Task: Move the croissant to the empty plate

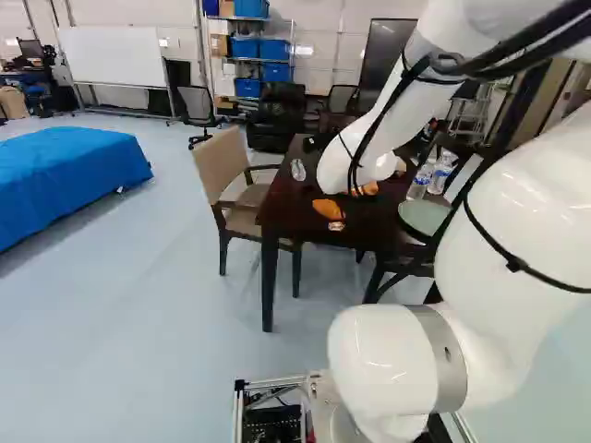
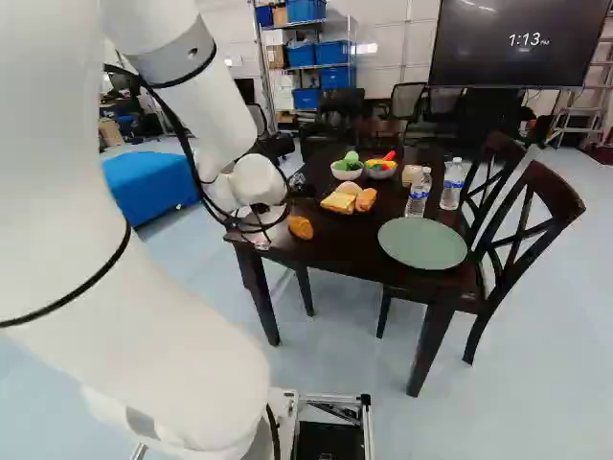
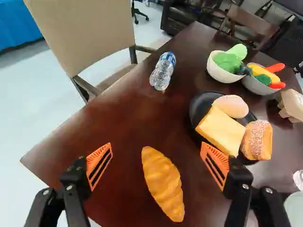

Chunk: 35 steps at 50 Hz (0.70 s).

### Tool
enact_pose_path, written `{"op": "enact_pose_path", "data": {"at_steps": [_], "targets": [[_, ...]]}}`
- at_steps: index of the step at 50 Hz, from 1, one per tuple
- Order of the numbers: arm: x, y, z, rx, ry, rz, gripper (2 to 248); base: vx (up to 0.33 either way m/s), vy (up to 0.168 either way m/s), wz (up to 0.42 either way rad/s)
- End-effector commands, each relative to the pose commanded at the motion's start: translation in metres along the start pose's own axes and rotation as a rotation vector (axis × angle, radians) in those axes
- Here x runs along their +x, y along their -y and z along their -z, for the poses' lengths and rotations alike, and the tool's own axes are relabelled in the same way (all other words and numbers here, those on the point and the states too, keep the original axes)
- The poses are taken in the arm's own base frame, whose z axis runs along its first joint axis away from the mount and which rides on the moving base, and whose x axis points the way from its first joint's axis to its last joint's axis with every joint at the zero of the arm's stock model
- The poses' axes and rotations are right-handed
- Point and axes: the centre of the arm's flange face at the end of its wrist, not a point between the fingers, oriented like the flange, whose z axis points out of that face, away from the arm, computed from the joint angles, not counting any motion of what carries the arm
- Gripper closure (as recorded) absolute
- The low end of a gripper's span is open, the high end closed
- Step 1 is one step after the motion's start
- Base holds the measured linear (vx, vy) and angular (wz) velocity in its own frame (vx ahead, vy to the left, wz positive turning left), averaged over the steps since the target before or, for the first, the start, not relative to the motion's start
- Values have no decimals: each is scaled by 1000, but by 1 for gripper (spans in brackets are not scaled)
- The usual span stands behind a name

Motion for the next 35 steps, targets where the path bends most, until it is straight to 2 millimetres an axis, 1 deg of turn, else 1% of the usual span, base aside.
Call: {"op": "enact_pose_path", "data": {"at_steps": [18,35], "targets": [[21,-11,-11,-3,94,52,3,0,0,0],[44,-14,-19,-7,179,78,3,0,0,0]]}}
